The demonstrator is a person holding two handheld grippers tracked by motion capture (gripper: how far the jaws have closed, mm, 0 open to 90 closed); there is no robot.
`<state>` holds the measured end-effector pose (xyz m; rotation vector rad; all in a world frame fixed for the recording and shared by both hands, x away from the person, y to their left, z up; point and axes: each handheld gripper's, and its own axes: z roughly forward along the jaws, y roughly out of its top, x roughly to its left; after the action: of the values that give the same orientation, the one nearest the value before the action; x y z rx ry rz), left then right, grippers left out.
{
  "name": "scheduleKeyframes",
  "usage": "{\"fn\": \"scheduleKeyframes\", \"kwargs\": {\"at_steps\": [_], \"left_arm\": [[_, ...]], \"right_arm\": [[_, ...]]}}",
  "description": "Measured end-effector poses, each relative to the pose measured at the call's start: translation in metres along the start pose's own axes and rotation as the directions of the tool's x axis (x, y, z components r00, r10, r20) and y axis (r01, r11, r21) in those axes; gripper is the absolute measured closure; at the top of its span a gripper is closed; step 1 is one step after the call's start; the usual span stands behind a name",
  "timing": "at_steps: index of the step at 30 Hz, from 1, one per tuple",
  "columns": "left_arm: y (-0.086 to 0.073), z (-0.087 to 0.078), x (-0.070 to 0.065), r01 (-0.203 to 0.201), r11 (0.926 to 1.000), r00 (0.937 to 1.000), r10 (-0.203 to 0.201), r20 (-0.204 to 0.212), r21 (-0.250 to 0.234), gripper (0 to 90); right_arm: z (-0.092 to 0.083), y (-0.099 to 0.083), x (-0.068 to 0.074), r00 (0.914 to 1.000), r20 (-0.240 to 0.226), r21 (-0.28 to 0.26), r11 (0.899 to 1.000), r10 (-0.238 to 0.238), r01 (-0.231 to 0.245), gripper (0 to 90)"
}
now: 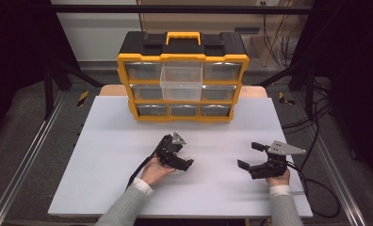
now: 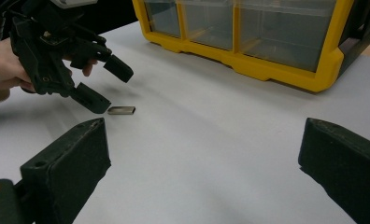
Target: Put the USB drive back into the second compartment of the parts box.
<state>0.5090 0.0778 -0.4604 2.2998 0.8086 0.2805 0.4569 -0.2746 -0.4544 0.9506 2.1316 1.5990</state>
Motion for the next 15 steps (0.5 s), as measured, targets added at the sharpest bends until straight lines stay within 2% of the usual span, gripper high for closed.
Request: {"fn": "scheduleKeyframes", "kwargs": {"at_steps": [15], "left_arm": [[0.0006, 0.0033, -0.0033, -0.003, 0.9997, 0.9999, 0.002, 0.014, 0.026, 37.0]], "right_arm": [[0.0001, -0.0001, 0.0, 1.0, 0.0, 0.001, 1.0, 0.0, 0.0, 2.3]]}}
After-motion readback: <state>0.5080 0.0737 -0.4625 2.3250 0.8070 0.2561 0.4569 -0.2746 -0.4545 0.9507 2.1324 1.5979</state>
